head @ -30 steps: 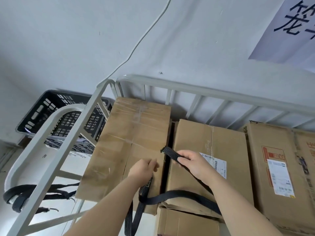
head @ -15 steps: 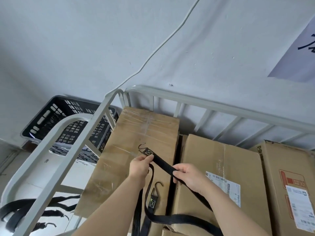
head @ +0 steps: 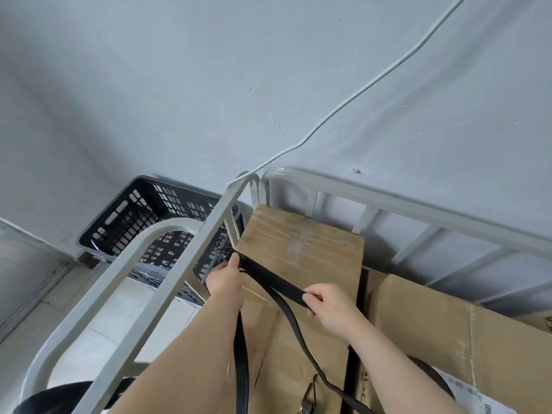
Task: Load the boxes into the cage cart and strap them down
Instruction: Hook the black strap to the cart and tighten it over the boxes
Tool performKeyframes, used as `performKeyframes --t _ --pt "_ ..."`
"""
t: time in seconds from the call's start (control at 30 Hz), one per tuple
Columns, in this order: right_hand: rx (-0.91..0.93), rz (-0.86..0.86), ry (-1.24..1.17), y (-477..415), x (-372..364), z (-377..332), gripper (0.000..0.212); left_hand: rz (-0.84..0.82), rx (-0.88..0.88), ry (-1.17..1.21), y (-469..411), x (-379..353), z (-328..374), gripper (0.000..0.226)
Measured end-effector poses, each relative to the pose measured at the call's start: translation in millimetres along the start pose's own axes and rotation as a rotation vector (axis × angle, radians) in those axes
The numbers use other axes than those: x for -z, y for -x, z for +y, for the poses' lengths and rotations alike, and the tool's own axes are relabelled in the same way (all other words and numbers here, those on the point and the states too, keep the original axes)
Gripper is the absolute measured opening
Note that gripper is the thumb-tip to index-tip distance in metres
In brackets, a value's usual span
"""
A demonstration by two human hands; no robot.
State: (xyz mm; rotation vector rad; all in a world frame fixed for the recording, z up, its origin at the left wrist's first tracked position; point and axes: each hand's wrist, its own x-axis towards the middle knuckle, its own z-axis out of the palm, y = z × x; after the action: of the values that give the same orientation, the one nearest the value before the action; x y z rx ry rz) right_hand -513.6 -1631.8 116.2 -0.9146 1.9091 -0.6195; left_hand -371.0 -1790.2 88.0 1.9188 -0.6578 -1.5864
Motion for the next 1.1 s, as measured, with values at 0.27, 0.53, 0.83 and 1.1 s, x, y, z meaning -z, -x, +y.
performKeyframes --t 0.27,0.53,0.83,1.1 --pt "0.038 0.007 -0.102 -35 -2 4 0.020 0.030 -0.042 0.000 -38 -34 28 0.039" --pt "-0.073 0.096 -0.051 8 40 41 0.031 -0.249 -0.181 -0.319 10 -48 9 0.035" --pt "-0.154 0.077 -0.131 157 91 62 0.035 -0.551 -0.114 -0.469 168 -34 -53 0.017" --pt "-0.122 0.122 -0.213 310 109 103 0.037 -0.630 -0.191 -0.510 302 3 -114 0.022"
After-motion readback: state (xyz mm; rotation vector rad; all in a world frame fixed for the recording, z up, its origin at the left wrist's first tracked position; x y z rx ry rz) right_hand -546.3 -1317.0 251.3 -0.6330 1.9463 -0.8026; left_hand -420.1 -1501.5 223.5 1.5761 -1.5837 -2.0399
